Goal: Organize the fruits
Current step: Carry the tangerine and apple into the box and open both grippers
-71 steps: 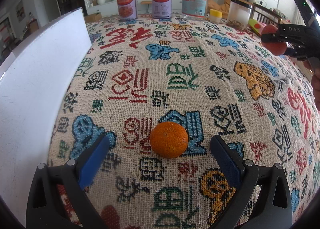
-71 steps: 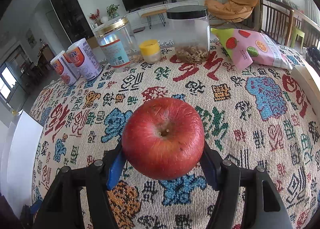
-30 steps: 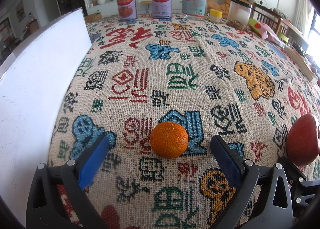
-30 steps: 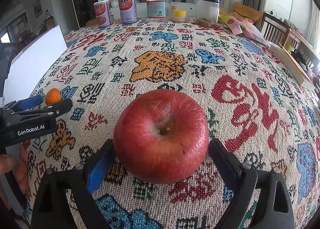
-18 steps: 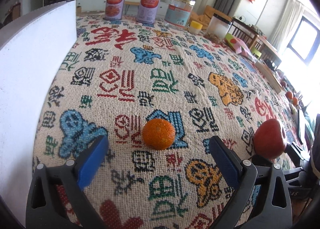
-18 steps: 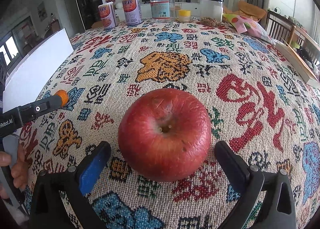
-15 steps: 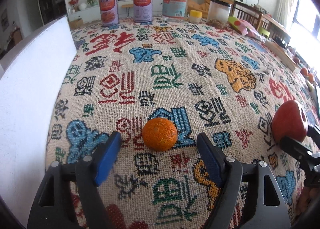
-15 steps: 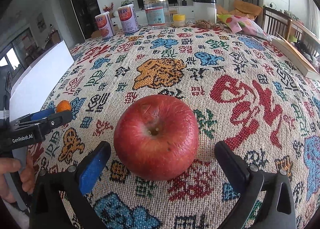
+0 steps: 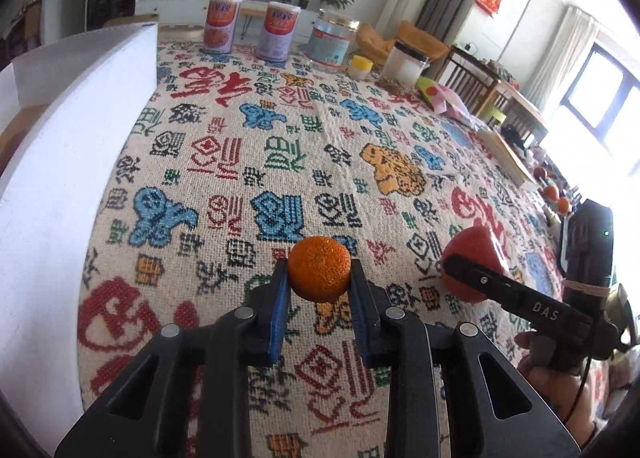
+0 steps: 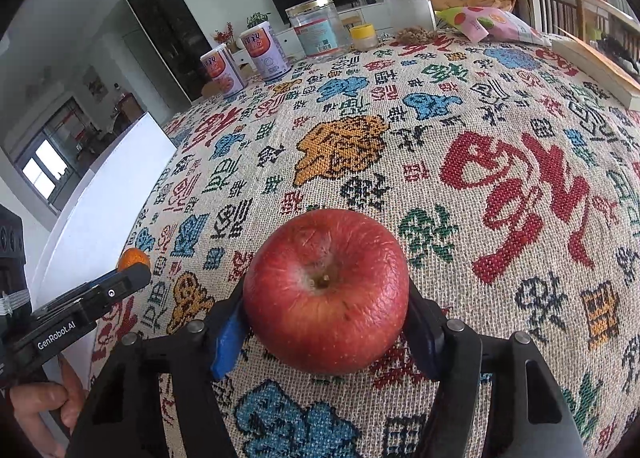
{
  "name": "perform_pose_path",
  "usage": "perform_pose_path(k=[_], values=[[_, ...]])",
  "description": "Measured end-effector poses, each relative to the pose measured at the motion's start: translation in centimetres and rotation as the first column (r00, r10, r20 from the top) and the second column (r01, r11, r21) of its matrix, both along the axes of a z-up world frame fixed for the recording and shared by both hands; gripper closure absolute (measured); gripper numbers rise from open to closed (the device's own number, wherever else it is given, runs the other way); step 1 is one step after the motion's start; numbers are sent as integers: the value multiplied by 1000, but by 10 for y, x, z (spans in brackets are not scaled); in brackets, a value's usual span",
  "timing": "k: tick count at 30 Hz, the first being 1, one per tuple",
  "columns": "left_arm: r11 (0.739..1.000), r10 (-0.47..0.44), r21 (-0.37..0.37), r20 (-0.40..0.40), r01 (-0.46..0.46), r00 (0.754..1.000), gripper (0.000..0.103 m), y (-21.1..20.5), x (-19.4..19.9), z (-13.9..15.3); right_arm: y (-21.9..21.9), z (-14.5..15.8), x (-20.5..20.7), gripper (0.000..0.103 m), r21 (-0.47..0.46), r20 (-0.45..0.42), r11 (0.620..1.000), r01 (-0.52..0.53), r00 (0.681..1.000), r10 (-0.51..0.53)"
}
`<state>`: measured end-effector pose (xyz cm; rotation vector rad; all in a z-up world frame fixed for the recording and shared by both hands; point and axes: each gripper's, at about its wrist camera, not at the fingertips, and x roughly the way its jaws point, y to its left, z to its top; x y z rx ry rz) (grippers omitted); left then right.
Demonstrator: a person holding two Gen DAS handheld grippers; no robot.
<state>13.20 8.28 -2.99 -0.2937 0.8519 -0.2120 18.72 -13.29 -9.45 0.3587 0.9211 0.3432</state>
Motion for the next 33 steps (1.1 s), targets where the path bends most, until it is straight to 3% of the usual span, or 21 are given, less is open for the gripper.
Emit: perform_pose_path(k=[4, 8, 13, 17, 19, 22, 27, 29, 33], values=[[975, -35, -221, 16, 38, 999, 76, 18, -44, 48, -19, -4, -10, 35, 325, -84, 946, 16, 996, 12], [924, -44, -375, 79, 70, 996, 75, 49, -89, 107, -3, 14, -19, 35, 421, -85, 906, -28, 994, 70], [913, 93, -407, 161, -20, 983, 75, 126, -131, 170, 48, 67, -24, 35, 476, -9, 862, -176, 979, 205], [912, 267, -351, 124, -209, 956, 75, 196, -132, 170, 113, 117, -27, 35, 465, 71, 818, -337, 936, 345], [892, 331, -340, 44, -297, 943, 75, 229, -116, 147, 153, 138, -27, 35, 428, 104, 799, -423, 901, 421], [873, 413, -252, -71, -417, 908, 75, 264, -84, 100, 226, 158, -30, 35, 271, 132, 790, -550, 834, 535], [866, 467, -91, -205, -491, 860, 75, 283, -45, 36, 339, 139, -30, 35, -46, 45, 732, -680, 730, 681], [853, 497, -40, -238, -520, 834, 74, 291, -40, 22, 369, 121, -29, 35, -144, -14, 702, -697, 711, 703], [851, 496, -12, -310, -525, 811, 73, 298, -36, 0, 402, 94, -33, 35, -309, -74, 644, -700, 693, 717]])
